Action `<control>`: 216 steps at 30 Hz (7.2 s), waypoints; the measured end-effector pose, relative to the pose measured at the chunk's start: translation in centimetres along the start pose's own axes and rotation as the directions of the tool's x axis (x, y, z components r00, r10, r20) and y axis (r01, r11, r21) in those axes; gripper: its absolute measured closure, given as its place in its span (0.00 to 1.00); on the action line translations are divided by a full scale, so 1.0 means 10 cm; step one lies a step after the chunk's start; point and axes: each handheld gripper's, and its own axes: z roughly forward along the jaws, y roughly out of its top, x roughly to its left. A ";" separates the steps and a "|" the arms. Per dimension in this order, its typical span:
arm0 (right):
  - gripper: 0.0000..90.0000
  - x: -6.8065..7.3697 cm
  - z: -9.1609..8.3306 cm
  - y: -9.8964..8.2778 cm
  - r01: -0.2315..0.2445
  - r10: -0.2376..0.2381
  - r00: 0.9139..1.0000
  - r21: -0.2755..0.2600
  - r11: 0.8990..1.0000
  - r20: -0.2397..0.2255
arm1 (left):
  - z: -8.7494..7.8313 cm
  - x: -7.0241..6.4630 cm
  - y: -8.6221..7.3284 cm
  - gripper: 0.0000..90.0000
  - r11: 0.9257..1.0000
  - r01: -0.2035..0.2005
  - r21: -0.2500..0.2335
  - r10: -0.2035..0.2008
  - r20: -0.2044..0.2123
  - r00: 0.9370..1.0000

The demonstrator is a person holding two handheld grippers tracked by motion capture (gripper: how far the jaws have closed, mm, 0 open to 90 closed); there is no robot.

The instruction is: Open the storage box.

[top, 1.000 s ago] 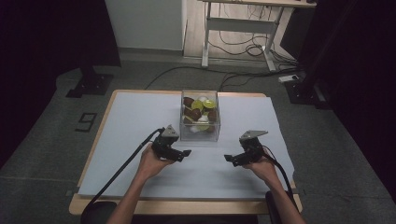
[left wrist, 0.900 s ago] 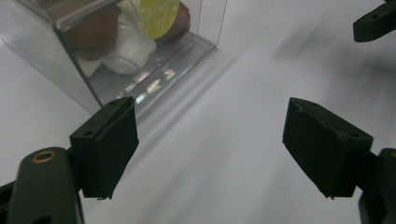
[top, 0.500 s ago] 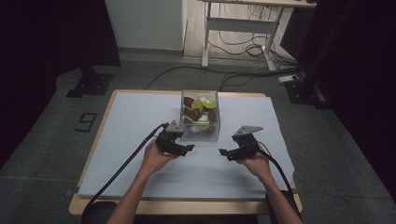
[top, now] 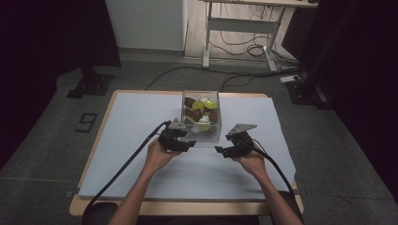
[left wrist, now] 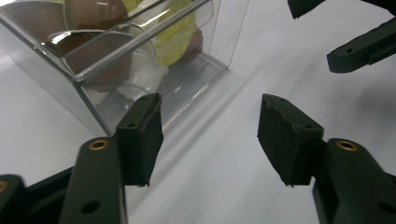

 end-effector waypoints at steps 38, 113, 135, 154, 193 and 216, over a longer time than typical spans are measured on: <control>0.84 -0.03 0.33 0.28 -0.046 0.047 0.999 -0.065 0.997 0.013 | 0.16 0.12 0.10 0.81 0.998 0.031 -0.061 -0.034 -0.056 0.998; 0.86 0.13 0.36 0.33 -0.008 0.009 1.000 -0.061 0.998 0.023 | 0.16 -0.05 0.05 0.87 0.998 0.016 -0.065 -0.020 -0.068 0.997; 0.84 0.26 0.30 0.25 0.003 -0.004 1.000 -0.066 0.998 -0.017 | 0.08 -0.16 -0.05 0.87 0.998 0.001 -0.063 -0.003 -0.030 1.000; 0.84 0.36 0.22 0.17 0.034 -0.035 0.999 -0.054 0.998 -0.023 | 0.01 -0.26 -0.15 0.89 0.998 -0.011 -0.068 0.011 -0.006 1.000; 0.85 0.62 0.01 -0.03 0.053 -0.056 0.997 -0.055 0.997 -0.057 | -0.15 -0.56 -0.37 0.89 0.995 -0.001 -0.099 0.003 0.025 1.000; 0.85 0.74 -0.10 -0.15 0.057 -0.061 0.995 -0.058 0.997 -0.073 | -0.22 -0.71 -0.48 0.89 0.993 -0.003 -0.118 0.009 0.052 0.999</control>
